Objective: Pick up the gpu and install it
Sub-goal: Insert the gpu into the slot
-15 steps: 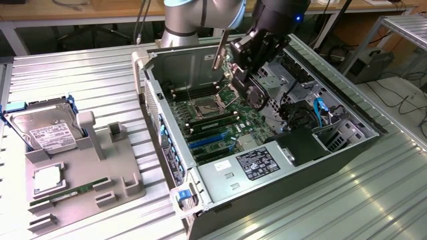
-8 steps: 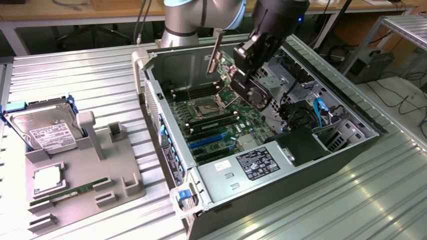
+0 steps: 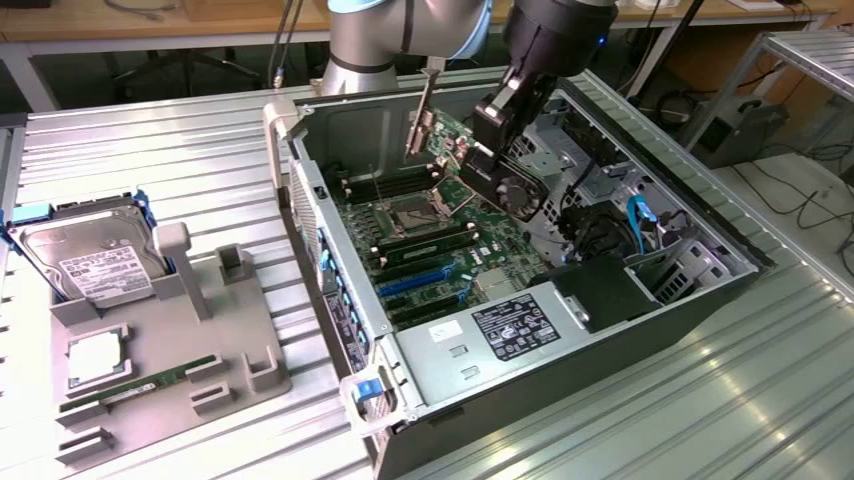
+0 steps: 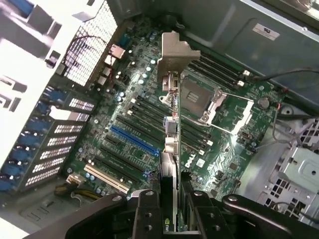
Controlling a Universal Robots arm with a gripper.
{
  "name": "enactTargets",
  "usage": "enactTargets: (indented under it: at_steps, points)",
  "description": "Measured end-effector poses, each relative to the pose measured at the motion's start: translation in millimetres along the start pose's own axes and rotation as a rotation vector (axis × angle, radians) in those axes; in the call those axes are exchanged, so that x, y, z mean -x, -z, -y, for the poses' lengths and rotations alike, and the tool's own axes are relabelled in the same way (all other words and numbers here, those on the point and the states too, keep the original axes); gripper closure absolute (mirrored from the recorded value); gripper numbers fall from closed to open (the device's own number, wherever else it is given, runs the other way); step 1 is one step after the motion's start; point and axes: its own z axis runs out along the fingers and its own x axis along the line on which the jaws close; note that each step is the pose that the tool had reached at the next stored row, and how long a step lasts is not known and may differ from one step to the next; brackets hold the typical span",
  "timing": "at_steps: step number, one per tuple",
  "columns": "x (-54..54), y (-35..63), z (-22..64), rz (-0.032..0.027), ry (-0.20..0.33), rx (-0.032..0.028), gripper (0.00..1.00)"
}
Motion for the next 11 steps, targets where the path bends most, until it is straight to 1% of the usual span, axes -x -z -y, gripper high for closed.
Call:
enactTargets:
  at_steps: [2, 9, 11]
  points:
    - [0.0, -0.9, 0.1, -0.0037, 0.051, -0.0020, 0.74]
    - [0.1, -3.2, 0.3, -0.0130, 0.179, -0.0069, 0.74]
    - [0.1, -4.0, 0.4, -0.0162, 0.222, -0.0086, 0.74]
